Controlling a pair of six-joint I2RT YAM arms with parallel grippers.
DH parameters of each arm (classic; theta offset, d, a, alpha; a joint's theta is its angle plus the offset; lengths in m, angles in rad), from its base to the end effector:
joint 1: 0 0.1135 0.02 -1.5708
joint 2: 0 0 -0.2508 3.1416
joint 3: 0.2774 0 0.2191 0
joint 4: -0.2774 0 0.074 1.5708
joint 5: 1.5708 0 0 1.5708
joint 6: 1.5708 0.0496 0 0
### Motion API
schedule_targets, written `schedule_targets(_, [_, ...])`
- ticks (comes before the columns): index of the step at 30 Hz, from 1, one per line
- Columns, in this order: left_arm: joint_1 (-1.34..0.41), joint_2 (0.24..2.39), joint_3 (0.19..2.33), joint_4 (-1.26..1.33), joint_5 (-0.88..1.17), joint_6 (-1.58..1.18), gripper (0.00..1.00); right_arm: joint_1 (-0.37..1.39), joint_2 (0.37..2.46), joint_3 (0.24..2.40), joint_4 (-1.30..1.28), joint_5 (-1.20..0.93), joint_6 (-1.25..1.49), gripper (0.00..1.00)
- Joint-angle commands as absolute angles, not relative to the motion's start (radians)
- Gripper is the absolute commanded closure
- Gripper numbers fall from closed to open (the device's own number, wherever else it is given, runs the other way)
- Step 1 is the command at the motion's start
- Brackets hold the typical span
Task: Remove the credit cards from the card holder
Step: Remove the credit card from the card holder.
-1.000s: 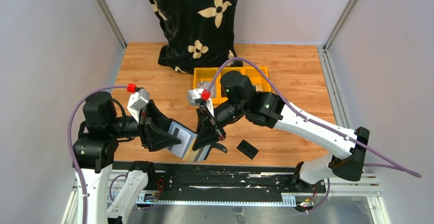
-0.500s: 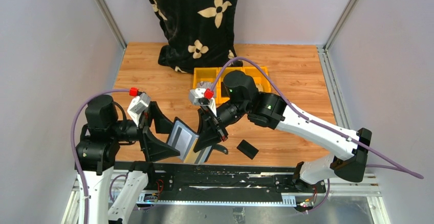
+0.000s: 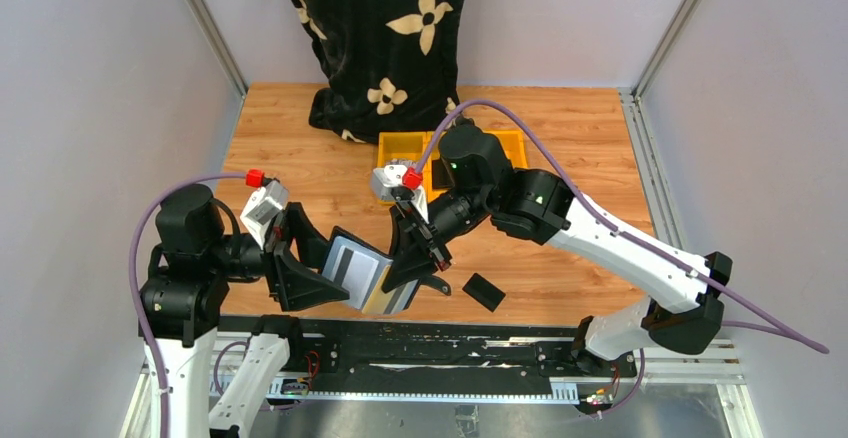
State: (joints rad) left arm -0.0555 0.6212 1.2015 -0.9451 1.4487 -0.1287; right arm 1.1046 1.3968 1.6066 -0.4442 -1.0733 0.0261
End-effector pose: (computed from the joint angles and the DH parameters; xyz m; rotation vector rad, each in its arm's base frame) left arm 0.0314 -0.0511 0.3966 0.9044 1.6147 -1.4926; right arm 0.0803 0.2565 0.4404 -1.6967 1.1423 1.7129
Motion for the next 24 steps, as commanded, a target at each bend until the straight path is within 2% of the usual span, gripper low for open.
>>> schedule_targets(1, [-0.056, 0.634, 1.228, -0.956, 1.511, -0.180, 0.36, 1.103, 1.428, 1.659, -0.537, -1.005, -0.060, 1.00])
schedule_targets(4, [-0.055, 0.628, 1.225, -0.955, 1.516, -0.183, 0.42, 1.102, 1.444, 1.674, -0.562, -0.987, -0.078, 1.00])
schedule_targets(9, [-0.055, 0.613, 1.221, -0.952, 1.500, -0.162, 0.60, 1.103, 1.451, 1.685, -0.575, -0.969, -0.095, 1.00])
schedule_targets(15, [-0.055, 0.595, 1.214, -0.950, 1.467, -0.130, 0.68, 1.103, 1.463, 1.705, -0.583, -0.959, -0.098, 1.00])
schedule_targets(17, [-0.055, 0.584, 1.195, -0.948, 1.447, -0.123, 0.64, 1.105, 1.463, 1.706, -0.569, -0.971, -0.087, 1.00])
schedule_targets(21, [-0.056, 0.561, 1.148, -0.947, 1.425, -0.113, 0.41, 1.126, 1.461, 1.700, -0.557, -0.987, -0.086, 1.00])
schedule_targets(24, [-0.055, 0.560, 1.129, -0.948, 1.428, -0.108, 0.38, 1.138, 1.461, 1.693, -0.557, -0.996, -0.089, 1.00])
